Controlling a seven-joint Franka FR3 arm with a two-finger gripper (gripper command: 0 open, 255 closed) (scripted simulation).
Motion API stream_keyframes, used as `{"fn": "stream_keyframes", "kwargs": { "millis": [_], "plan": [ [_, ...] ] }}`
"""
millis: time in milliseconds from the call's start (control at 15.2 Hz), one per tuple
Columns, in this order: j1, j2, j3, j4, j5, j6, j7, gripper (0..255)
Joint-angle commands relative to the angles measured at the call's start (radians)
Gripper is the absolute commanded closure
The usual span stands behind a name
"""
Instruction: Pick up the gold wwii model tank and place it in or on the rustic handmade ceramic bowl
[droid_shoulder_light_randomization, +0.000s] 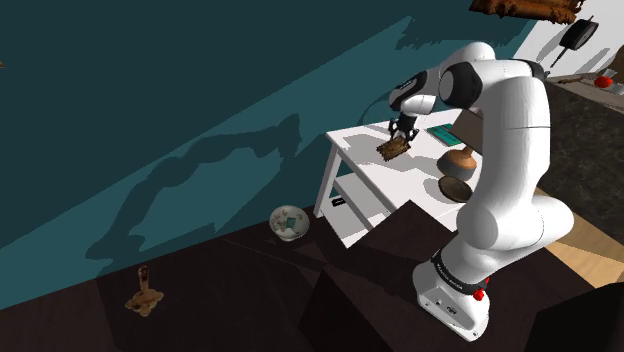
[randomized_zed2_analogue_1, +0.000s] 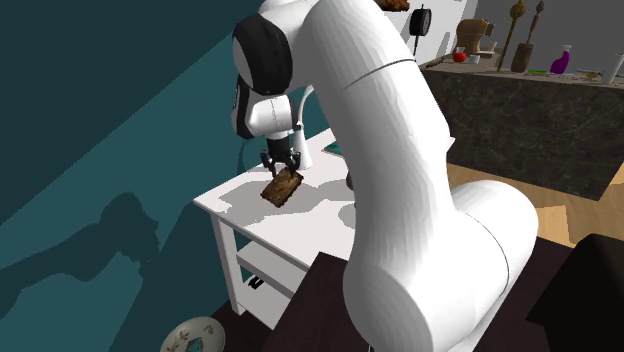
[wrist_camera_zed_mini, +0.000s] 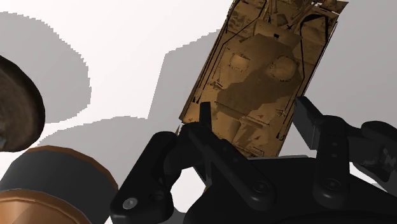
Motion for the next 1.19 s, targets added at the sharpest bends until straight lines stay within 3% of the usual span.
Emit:
{"fn": "stream_keyframes", "kwargs": {
  "millis": [0,330,1122],
  "plan": [
    [0.004,-0.021,-0.005,-0.003,-0.005,-0.017,0.001,255],
    [0.012,-0.064,-0.017,-0.003,-0.018,-0.060,0.005,255],
    [-0.140,-0.225,-0.065,-0.254,-0.010,0.046,-0.235,255]
  ]
}}
